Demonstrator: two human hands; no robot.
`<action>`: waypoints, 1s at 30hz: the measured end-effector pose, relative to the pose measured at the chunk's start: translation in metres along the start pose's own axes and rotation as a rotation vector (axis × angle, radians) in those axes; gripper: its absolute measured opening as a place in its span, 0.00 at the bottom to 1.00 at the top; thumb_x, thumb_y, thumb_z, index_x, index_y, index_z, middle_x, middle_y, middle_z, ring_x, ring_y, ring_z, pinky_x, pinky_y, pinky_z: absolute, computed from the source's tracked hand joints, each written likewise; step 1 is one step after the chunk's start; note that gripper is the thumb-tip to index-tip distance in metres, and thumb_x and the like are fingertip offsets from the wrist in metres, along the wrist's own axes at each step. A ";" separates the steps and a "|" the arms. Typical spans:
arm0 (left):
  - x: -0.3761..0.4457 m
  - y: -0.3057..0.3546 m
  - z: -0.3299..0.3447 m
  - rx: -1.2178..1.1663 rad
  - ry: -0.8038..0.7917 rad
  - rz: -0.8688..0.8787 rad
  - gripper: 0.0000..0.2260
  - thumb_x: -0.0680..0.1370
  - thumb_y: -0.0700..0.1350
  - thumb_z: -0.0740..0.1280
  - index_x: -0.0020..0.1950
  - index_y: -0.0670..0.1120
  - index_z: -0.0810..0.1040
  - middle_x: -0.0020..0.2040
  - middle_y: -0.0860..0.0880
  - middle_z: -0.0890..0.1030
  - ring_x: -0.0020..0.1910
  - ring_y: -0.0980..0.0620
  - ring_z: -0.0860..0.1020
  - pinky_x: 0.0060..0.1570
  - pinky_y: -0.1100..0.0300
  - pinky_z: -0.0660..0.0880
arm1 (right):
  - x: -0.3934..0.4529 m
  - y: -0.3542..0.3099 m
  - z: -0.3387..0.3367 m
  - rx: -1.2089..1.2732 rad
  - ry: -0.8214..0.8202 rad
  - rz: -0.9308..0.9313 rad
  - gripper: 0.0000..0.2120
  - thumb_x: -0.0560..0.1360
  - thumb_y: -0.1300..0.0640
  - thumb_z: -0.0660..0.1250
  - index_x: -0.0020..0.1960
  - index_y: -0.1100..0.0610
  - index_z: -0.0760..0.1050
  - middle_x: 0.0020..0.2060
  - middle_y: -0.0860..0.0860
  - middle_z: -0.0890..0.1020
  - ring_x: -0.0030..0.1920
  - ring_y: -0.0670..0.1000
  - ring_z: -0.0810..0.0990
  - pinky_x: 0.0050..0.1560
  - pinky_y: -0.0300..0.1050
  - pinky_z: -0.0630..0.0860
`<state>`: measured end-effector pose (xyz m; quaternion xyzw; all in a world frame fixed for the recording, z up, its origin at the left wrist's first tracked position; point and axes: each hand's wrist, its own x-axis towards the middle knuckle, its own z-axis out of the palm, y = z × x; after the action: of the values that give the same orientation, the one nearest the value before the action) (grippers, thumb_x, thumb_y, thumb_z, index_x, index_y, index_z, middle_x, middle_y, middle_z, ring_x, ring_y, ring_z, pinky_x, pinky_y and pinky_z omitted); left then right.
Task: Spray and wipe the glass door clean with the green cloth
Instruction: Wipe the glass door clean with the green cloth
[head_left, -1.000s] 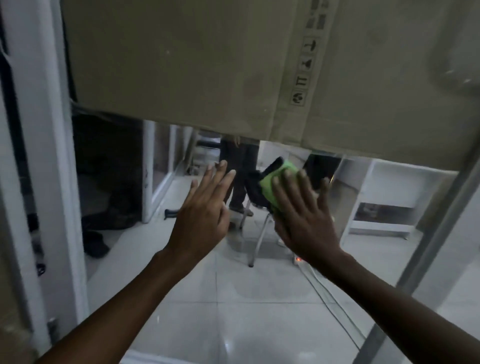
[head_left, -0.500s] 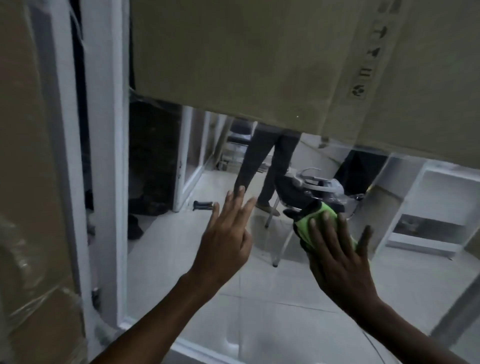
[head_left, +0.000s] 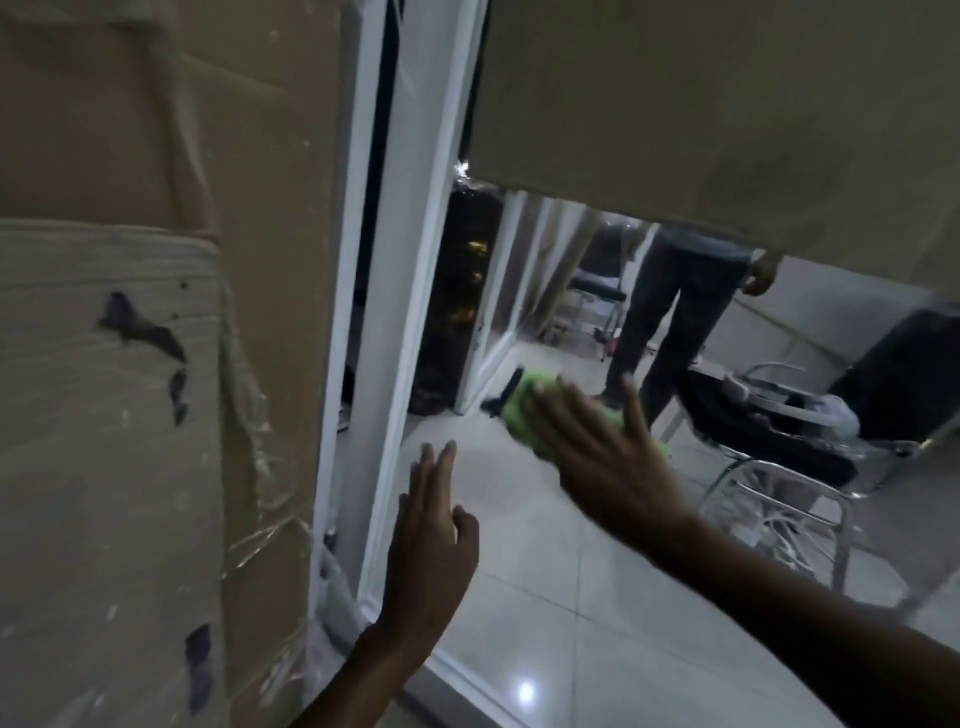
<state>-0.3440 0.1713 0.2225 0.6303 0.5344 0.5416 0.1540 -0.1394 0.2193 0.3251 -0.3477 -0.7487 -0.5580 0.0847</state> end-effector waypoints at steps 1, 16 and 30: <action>0.004 -0.003 -0.008 -0.018 0.038 -0.033 0.33 0.81 0.38 0.60 0.78 0.63 0.52 0.82 0.54 0.53 0.80 0.53 0.55 0.73 0.58 0.64 | 0.026 0.005 -0.004 0.006 0.016 0.120 0.36 0.78 0.60 0.60 0.83 0.54 0.51 0.83 0.56 0.50 0.82 0.60 0.48 0.76 0.73 0.38; 0.028 -0.045 -0.069 -0.094 0.041 -0.204 0.29 0.82 0.37 0.55 0.81 0.55 0.53 0.82 0.53 0.52 0.80 0.55 0.53 0.73 0.64 0.54 | -0.060 -0.186 0.097 -0.001 -0.546 -0.480 0.23 0.79 0.52 0.67 0.73 0.42 0.72 0.76 0.55 0.68 0.79 0.51 0.61 0.79 0.64 0.36; 0.052 -0.008 -0.061 -0.121 0.091 -0.155 0.27 0.82 0.34 0.57 0.79 0.51 0.60 0.80 0.53 0.59 0.78 0.54 0.59 0.68 0.74 0.61 | 0.157 0.036 -0.017 0.029 0.051 0.236 0.33 0.82 0.52 0.53 0.83 0.57 0.45 0.82 0.57 0.45 0.82 0.60 0.44 0.74 0.72 0.31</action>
<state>-0.4083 0.1941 0.2657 0.5514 0.5545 0.5872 0.2089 -0.2387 0.2759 0.4403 -0.4178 -0.7081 -0.5420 0.1739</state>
